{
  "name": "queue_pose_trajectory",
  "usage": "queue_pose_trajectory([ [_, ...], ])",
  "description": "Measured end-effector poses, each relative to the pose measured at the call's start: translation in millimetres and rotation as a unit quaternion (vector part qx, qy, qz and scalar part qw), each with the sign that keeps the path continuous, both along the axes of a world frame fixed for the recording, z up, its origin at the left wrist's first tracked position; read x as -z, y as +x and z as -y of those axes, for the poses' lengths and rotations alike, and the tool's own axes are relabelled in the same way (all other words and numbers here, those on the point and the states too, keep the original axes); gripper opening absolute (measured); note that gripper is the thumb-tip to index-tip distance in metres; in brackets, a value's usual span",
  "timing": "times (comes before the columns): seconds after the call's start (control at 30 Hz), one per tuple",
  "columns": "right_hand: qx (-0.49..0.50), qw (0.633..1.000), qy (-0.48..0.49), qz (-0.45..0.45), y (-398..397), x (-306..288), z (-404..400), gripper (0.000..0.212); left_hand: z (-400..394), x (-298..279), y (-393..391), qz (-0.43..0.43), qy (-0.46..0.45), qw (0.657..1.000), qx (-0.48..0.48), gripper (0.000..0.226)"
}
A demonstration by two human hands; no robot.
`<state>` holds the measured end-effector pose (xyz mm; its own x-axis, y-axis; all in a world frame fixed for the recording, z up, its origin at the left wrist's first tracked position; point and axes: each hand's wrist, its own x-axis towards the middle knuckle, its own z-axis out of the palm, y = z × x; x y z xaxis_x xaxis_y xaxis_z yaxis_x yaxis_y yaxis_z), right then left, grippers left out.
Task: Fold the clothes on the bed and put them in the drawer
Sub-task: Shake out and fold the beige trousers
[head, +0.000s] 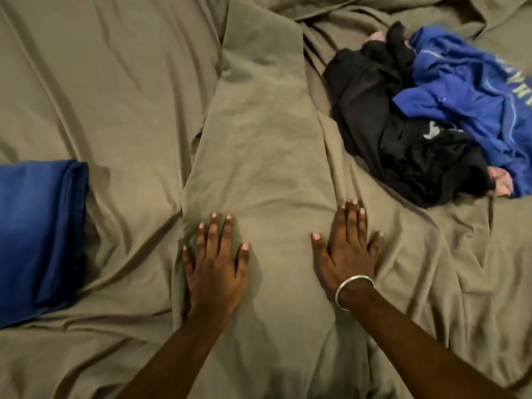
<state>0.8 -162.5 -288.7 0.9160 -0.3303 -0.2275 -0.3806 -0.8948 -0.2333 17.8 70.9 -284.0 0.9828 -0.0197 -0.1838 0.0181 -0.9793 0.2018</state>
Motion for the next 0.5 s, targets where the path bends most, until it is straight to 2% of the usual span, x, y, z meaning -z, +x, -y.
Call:
queue_pose_trajectory([
  [0.17,-0.183,0.976,-0.035,0.113,88,-16,-4,0.074,18,-2,72,0.032,-0.007,0.995,0.097,0.064],
  [0.23,-0.258,0.959,-0.036,0.11,128,-19,-12,0.072,31,0,112,0.046,-0.01,0.993,0.106,0.064],
  [0.3,-0.294,0.951,-0.045,0.09,158,-14,-10,0.067,42,4,148,0.053,0.007,0.994,0.096,0.065],
  [0.4,-0.224,0.971,0.001,0.082,194,8,28,0.056,51,10,194,0.038,0.016,0.997,0.063,0.064],
  [0.5,-0.121,0.966,0.132,0.185,224,18,70,0.048,60,10,226,0.045,0.001,0.999,0.023,0.068],
])
